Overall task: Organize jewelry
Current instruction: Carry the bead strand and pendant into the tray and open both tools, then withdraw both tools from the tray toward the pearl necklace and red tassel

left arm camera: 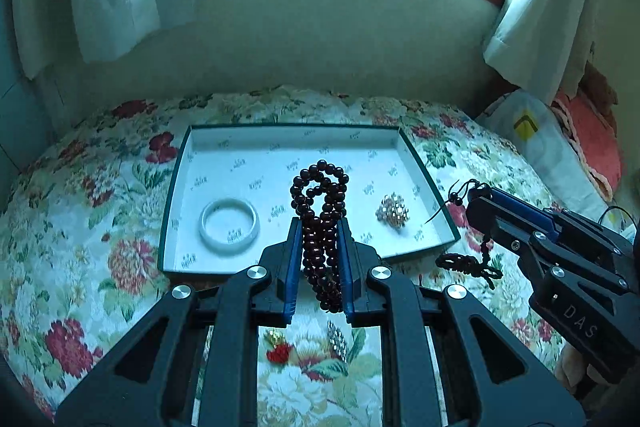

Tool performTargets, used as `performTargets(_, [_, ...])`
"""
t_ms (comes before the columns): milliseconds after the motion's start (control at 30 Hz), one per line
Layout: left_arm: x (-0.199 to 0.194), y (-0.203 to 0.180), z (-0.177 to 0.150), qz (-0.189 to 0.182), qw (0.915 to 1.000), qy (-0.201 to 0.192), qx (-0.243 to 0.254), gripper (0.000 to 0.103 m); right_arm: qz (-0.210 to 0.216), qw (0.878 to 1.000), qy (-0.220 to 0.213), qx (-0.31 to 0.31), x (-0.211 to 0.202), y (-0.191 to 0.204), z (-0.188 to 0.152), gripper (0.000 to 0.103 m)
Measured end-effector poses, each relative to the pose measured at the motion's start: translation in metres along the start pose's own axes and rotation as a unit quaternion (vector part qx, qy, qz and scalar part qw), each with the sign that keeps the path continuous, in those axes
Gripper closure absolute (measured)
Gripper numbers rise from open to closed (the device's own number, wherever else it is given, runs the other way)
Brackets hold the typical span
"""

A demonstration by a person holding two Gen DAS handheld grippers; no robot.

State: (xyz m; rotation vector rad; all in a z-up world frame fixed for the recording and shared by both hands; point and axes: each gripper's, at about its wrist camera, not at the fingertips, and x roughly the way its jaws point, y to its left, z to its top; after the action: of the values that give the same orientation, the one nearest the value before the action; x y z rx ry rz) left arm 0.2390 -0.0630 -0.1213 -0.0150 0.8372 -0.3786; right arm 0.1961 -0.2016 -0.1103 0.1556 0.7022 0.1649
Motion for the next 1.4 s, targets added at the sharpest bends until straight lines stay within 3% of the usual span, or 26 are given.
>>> performTargets(233, [0.049,0.005,0.024,0.009,1.0,0.003,0.002,0.086,0.005,1.0,-0.002,0.011,0.043,-0.008,0.025,0.086])
performTargets(533, [0.131,0.019,-0.004,0.025,0.9965,0.08,-0.003,0.086,-0.003,0.996,0.082,0.03,0.119,-0.023,-0.005,0.086])
performTargets(867, [0.156,0.021,-0.013,0.032,0.9949,0.095,0.014,0.085,-0.01,0.993,0.115,0.036,0.152,-0.029,-0.022,0.086])
performTargets(1067, [0.156,0.02,-0.014,0.037,0.995,0.091,0.019,0.072,-0.008,0.991,0.123,0.047,0.159,-0.033,-0.026,0.085])
performTargets(1200, [0.152,0.024,-0.013,0.037,0.9951,0.091,0.008,0.052,-0.009,0.991,0.12,0.052,0.157,-0.036,-0.026,0.083])
performTargets(1400, [0.134,0.026,-0.011,0.03,0.9959,0.086,-0.004,0.045,-0.005,0.993,0.102,0.056,0.134,-0.037,-0.02,0.083])
